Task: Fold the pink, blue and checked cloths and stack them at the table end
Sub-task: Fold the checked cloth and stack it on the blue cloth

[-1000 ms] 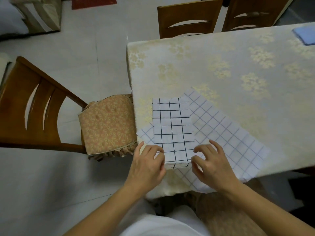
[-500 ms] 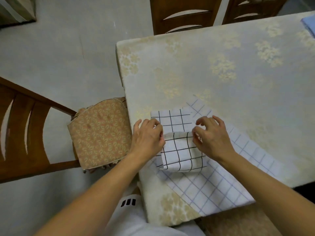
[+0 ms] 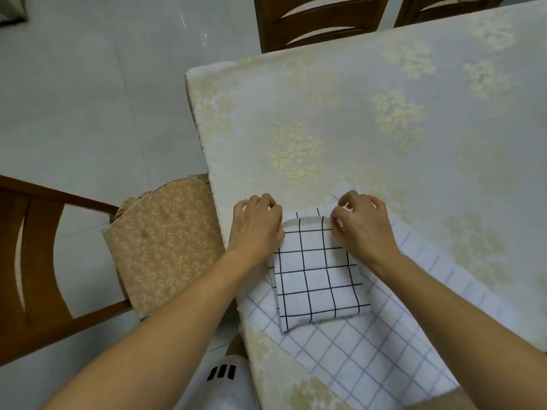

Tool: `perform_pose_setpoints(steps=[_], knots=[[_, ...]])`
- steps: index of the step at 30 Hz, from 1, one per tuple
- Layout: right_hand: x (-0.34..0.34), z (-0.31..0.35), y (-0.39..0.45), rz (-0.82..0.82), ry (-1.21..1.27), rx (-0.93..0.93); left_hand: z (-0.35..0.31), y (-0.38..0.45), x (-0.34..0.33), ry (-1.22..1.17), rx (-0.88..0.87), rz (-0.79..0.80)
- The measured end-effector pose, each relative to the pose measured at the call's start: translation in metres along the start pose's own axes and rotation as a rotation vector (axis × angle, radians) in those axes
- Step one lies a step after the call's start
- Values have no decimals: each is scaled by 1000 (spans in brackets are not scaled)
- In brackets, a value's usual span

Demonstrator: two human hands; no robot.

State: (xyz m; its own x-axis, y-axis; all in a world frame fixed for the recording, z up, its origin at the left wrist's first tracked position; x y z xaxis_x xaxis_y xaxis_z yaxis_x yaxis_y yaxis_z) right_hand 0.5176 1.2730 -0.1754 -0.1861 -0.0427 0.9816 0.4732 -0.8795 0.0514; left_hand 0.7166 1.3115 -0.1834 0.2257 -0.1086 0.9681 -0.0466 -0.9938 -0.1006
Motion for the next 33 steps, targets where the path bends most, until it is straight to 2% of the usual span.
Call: perform_pose_setpoints(steps=[6, 17, 25, 31, 33], knots=[[-15, -5, 11, 37, -6, -6, 9, 9, -10, 43, -7, -9], [-25, -1, 21, 11, -93, 13, 24, 9, -19, 77, 50, -56], [-33, -5, 19, -35, -124, -55, 25, 8, -20, 109, 48, -93], [-27, 4, 3, -119, -16, -87, 24, -4, -11, -24, 176, -155], [-26, 20, -12, -141, 81, -40, 6, -21, -12, -77, 111, -182]])
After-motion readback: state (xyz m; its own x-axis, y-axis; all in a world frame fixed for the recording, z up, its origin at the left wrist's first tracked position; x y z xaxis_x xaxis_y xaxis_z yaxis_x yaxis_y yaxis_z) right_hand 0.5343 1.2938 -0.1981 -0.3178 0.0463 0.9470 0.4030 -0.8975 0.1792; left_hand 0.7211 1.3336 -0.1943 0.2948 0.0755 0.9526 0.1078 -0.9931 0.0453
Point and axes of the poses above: each hand's wrist, its own y-axis towards the middle knuckle, its own x-axis out of the back of the hand, z = x × y, the point moved 6 cm from there along y, towards the middle knuckle, and after that the axes turned 2 degrees about y, right-handed, at the moved point
